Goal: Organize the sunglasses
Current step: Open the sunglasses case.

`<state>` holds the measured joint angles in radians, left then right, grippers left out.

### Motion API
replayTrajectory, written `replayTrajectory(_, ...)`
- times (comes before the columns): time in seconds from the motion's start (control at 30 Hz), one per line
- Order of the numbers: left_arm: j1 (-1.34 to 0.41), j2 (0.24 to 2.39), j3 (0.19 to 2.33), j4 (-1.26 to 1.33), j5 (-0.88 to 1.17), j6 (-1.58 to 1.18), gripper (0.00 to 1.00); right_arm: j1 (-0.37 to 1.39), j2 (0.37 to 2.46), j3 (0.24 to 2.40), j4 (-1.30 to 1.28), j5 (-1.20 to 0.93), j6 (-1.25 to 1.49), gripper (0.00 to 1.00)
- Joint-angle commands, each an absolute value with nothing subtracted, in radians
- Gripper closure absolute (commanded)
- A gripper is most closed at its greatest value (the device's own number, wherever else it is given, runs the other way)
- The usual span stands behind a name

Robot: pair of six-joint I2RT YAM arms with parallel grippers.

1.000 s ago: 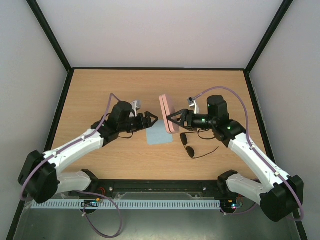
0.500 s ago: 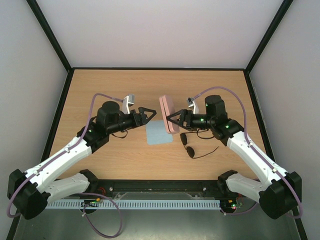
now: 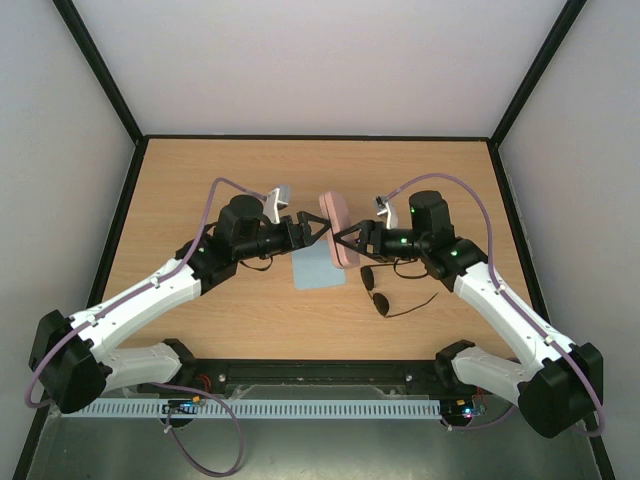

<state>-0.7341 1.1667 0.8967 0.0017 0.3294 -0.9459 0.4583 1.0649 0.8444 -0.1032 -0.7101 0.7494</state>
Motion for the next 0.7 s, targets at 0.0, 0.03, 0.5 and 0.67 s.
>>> replayTrajectory(0.0, -0.745, 1.19, 0.929, 0.009, 0.305, -0.923, 0.15, 0.46, 1.055, 0.86, -0.107, -0.73, 0.726, 0.38)
replayTrajectory(0.03, -0.747, 1.196, 0.931, 0.01, 0.303, -0.921, 0.14, 0.46, 1.055, 0.862, -0.109, -0.731, 0.725, 0.38)
replayTrajectory(0.5, -0.753, 1.245, 0.933, -0.017, 0.255, -0.887, 0.19, 0.46, 1.039, 0.893, -0.116, -0.757, 0.722, 0.4)
replayTrajectory(0.67, -0.744, 1.246, 0.922, -0.043, 0.234, -0.88, 0.19, 0.46, 1.037, 0.909, -0.11, -0.773, 0.729, 0.41)
